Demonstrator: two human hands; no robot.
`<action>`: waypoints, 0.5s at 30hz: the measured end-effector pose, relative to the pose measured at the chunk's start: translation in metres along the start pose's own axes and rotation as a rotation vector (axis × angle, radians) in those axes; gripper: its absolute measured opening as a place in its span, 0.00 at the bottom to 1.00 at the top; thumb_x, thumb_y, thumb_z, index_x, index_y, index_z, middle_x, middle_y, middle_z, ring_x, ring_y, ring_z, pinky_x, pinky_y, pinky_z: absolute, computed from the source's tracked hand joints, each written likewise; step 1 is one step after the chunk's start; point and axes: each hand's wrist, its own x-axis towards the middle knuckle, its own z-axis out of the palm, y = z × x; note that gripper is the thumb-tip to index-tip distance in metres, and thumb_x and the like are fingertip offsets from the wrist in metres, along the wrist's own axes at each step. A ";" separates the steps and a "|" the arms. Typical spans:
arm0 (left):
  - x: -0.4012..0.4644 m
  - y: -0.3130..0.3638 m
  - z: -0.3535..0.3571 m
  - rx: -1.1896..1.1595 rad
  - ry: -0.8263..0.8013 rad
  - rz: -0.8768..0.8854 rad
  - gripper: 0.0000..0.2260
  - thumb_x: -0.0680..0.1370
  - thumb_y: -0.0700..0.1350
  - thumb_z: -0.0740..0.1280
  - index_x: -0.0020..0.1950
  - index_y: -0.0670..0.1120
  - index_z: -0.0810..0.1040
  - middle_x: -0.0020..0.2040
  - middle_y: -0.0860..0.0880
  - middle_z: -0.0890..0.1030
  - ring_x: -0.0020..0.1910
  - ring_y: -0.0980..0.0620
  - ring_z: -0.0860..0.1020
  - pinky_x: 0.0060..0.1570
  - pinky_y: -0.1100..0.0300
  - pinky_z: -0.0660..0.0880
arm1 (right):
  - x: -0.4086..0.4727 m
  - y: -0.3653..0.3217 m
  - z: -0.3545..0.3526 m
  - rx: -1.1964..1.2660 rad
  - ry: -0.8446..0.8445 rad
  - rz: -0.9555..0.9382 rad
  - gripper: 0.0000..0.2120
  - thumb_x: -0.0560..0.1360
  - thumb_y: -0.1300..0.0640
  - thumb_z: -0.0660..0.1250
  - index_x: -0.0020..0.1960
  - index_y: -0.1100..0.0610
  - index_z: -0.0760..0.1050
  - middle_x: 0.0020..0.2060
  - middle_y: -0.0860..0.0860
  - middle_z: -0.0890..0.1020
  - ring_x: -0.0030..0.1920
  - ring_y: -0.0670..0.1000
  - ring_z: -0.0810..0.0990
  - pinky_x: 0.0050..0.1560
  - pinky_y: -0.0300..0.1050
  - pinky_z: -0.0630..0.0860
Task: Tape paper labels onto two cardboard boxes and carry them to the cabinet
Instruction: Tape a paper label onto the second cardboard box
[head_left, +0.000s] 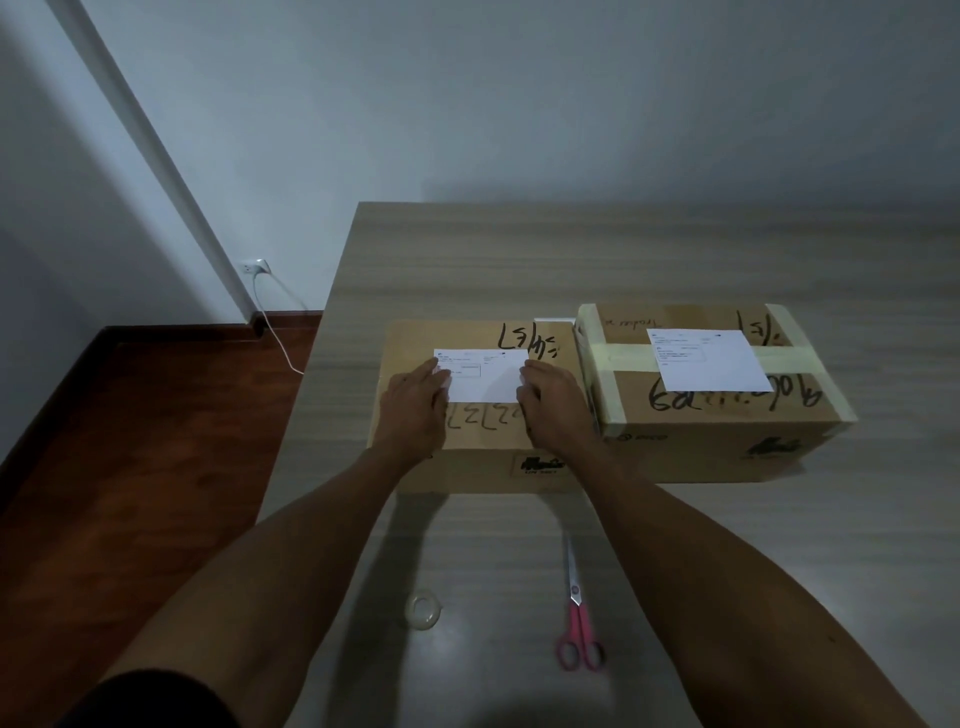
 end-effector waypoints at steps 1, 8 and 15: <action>-0.002 0.002 -0.002 -0.025 0.006 -0.007 0.17 0.85 0.47 0.57 0.73 0.46 0.74 0.75 0.45 0.72 0.69 0.44 0.72 0.68 0.46 0.68 | -0.002 0.000 0.000 0.002 0.009 0.007 0.09 0.81 0.63 0.62 0.51 0.67 0.78 0.52 0.61 0.82 0.54 0.60 0.78 0.57 0.56 0.75; -0.037 0.017 -0.013 -0.170 0.111 -0.075 0.16 0.83 0.45 0.64 0.70 0.41 0.76 0.69 0.41 0.73 0.65 0.41 0.74 0.65 0.46 0.72 | -0.032 -0.006 -0.001 0.007 0.068 0.111 0.13 0.82 0.59 0.61 0.64 0.60 0.77 0.60 0.55 0.78 0.59 0.55 0.77 0.54 0.51 0.75; -0.095 0.026 -0.014 -0.211 0.089 -0.179 0.09 0.81 0.45 0.67 0.59 0.45 0.76 0.59 0.45 0.74 0.51 0.46 0.77 0.52 0.47 0.78 | -0.075 -0.011 0.000 0.098 0.041 0.061 0.04 0.81 0.58 0.62 0.49 0.58 0.73 0.42 0.54 0.78 0.42 0.56 0.77 0.42 0.53 0.75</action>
